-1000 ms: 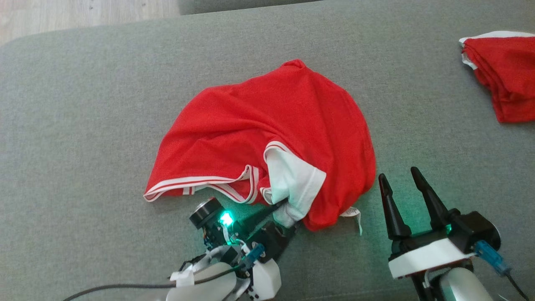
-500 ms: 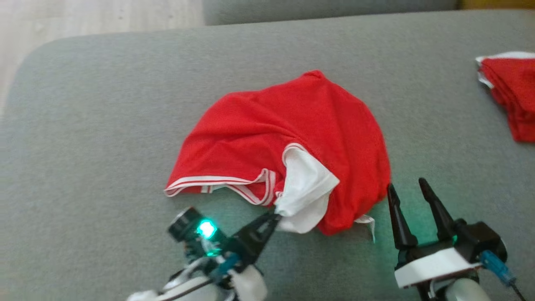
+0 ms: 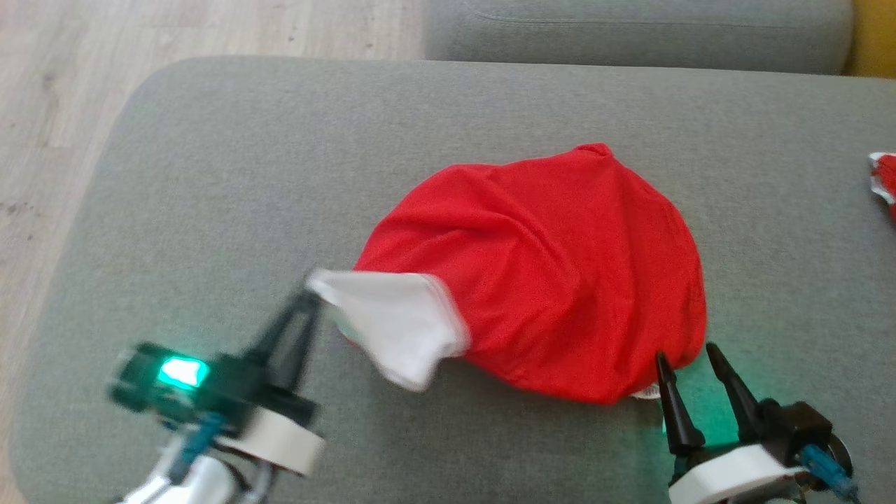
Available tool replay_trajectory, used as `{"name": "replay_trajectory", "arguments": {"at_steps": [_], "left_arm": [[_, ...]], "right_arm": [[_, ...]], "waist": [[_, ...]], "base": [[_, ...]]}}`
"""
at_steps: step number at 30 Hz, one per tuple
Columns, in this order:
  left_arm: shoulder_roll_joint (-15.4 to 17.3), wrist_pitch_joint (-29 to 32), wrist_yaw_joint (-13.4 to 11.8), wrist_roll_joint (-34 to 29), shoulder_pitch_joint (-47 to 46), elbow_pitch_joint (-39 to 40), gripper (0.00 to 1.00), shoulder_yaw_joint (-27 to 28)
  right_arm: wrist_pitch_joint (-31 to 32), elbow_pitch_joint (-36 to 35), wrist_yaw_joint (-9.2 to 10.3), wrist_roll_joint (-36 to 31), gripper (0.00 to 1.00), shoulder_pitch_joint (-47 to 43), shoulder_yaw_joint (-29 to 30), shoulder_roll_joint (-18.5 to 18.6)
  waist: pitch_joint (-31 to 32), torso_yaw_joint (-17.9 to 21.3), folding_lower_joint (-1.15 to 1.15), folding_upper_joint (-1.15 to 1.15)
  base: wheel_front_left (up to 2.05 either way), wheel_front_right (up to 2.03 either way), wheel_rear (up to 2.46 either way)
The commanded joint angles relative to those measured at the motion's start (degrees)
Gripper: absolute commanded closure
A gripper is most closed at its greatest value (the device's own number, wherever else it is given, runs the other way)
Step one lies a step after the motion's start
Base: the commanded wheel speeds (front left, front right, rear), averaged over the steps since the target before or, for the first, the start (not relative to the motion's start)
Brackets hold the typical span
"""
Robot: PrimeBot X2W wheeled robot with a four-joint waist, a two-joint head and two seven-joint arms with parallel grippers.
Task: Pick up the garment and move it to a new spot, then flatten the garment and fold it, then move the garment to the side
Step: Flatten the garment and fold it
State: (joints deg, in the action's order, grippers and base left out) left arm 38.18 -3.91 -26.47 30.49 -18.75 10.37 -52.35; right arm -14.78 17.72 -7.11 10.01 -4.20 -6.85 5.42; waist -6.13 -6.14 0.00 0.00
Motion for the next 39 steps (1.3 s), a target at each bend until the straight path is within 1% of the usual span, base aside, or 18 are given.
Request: {"name": "replay_trajectory", "arguments": {"at_steps": [1,5,7,9,12,15,19,23,24,26,28,29,31,32,35,39], "left_arm": [[2.2,-0.7,-0.6,0.2,-1.8,2.0,1.0,3.5],[6.4,-2.7,-3.2,1.2,-0.9,2.2,1.0,8.2],[8.3,-3.4,-4.0,1.8,-0.4,2.2,1.0,10.0],[9.6,-3.8,-4.3,2.4,0.0,2.3,1.0,11.2],[10.6,-4.6,-4.3,3.3,0.2,1.9,1.0,12.5],[10.9,-5.2,-4.1,3.5,0.0,1.3,1.0,13.1],[10.4,-5.4,-3.8,3.5,-0.6,0.9,1.0,13.0],[9.7,-5.5,-3.1,3.5,-1.2,0.3,1.0,12.5],[9.5,-5.5,-3.0,3.5,-1.4,0.1,1.0,12.4],[9.3,-5.5,-2.8,3.5,-1.6,-0.1,1.0,12.2],[9.0,-5.4,-2.6,3.4,-1.9,-0.3,1.0,12.0],[8.9,-5.4,-2.5,3.4,-2.0,-0.4,1.0,11.9],[8.8,-5.3,-2.3,3.4,-2.3,-0.6,1.0,11.8],[8.7,-5.3,-2.3,3.4,-2.5,-0.7,1.0,11.7],[8.4,-5.4,-1.9,3.3,-3.0,-1.1,1.0,11.6],[8.3,-6.1,-1.2,3.3,-3.6,-1.7,1.0,11.6]], "right_arm": [[-0.2,-1.3,-0.37,-0.2,0.0,0.9,-0.9,0.8],[-0.2,0.6,-0.37,-0.2,0.0,0.5,-0.1,1.1],[-0.2,1.9,-0.37,-0.2,0.0,0.5,0.2,1.2],[-0.2,2.6,-0.37,0.3,0.0,0.6,-0.2,1.3],[-0.2,3.6,-0.37,2.4,0.0,0.6,-2.5,1.7],[-0.2,3.8,-0.37,5.5,0.0,0.6,-6.4,2.7],[-0.2,5.6,-0.37,9.1,0.0,0.4,-12.8,5.5],[-0.2,6.8,-0.37,11.9,0.0,1.5,-16.1,6.9],[-0.2,6.9,-0.37,12.6,0.04,1.9,-16.8,7.1],[-0.2,7.2,-0.37,13.8,0.07,2.7,-18.3,7.3],[-0.2,7.8,-0.37,14.7,0.22,3.7,-19.6,7.5],[-0.2,8.2,-0.37,15.0,0.41,4.2,-20.2,7.6],[-0.2,8.9,-0.37,15.7,0.71,5.2,-21.2,7.7],[-0.2,9.2,-0.37,16.2,1.0,5.7,-21.6,7.7],[-0.2,9.5,-0.37,16.9,1.0,7.2,-22.1,8.0],[-0.2,6.5,-0.37,17.1,1.0,7.6,-18.1,7.8]], "waist": [[-0.1,-0.3,0.0,0.0],[-0.3,-0.8,0.0,0.0],[-0.4,-1.0,0.0,0.0],[-0.5,-1.2,0.0,0.0],[-0.7,-1.5,0.0,0.0],[-0.9,-1.7,0.0,0.0],[-0.9,-2.0,0.0,0.0],[-0.8,-2.3,0.0,0.0],[-0.8,-2.3,0.0,0.0],[-0.8,-2.5,0.0,0.0],[-0.8,-2.7,0.0,0.0],[-0.9,-2.8,0.0,0.0],[-0.9,-3.0,0.0,0.0],[-1.0,-3.1,0.0,0.0],[-0.8,-3.1,0.0,0.0],[0.9,-2.5,0.0,0.0]], "base": [[0.0,0.0,0.0],[0.0,0.0,0.0],[0.0,0.0,0.0],[0.0,0.0,0.0],[0.0,0.0,0.0],[0.0,0.0,0.0],[0.0,0.0,0.0],[0.0,0.0,0.0],[0.0,0.0,0.0],[0.0,0.0,0.0],[0.0,0.0,0.0],[0.0,0.0,0.0],[0.0,0.0,0.0],[0.0,0.0,0.0],[0.0,0.0,0.0],[0.0,0.0,0.0]]}}
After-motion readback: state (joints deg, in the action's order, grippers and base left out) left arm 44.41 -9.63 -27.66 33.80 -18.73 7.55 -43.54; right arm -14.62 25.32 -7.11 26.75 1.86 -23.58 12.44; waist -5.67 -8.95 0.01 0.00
